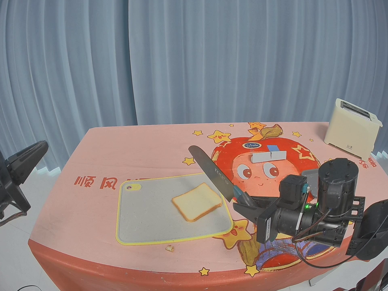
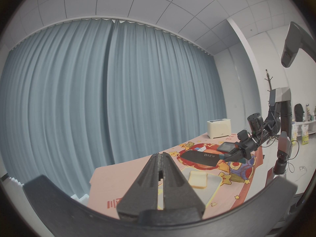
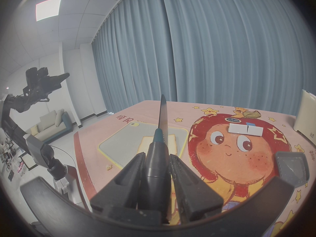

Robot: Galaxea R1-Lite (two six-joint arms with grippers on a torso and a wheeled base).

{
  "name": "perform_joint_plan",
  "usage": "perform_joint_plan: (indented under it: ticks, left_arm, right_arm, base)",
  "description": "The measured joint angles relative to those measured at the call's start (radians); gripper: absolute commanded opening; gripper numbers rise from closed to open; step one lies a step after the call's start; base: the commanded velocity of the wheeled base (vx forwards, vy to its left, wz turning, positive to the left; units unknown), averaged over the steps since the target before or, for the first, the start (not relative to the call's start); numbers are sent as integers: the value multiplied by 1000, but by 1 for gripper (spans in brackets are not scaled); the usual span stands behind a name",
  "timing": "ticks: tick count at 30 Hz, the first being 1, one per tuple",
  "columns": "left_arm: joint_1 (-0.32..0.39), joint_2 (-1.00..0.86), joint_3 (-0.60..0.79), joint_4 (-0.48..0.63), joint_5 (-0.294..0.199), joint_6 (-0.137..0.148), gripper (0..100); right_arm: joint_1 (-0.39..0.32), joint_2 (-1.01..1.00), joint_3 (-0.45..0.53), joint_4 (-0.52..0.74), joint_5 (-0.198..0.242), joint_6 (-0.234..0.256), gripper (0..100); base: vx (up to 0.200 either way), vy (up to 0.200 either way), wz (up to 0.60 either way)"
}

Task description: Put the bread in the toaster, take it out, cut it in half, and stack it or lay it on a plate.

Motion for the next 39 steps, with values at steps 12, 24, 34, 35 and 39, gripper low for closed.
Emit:
perform_joint_plan:
  ticks: [12, 24, 34, 35, 39]
  left_arm:
    - [-156, 296, -42, -304, 74, -24, 0]
    - [-358, 524, -258, -363, 199, -79, 0]
    - [-384, 604, -265, -364, 235, -159, 0]
    - [-384, 605, -261, -364, 236, -162, 0]
    - [-381, 607, -246, -365, 236, -168, 0]
  right_arm:
    - [30, 6, 2, 0, -2, 12, 0]
    - [34, 4, 0, 1, -3, 25, 0]
    - [32, 9, 0, 1, -2, 30, 0]
    - [33, 10, 0, 1, -2, 30, 0]
    - [42, 11, 0, 1, -2, 33, 0]
  base:
    - [0, 0, 0]
    - [0, 0, 0]
    - [0, 0, 0]
    - [0, 0, 0]
    - [0, 0, 0]
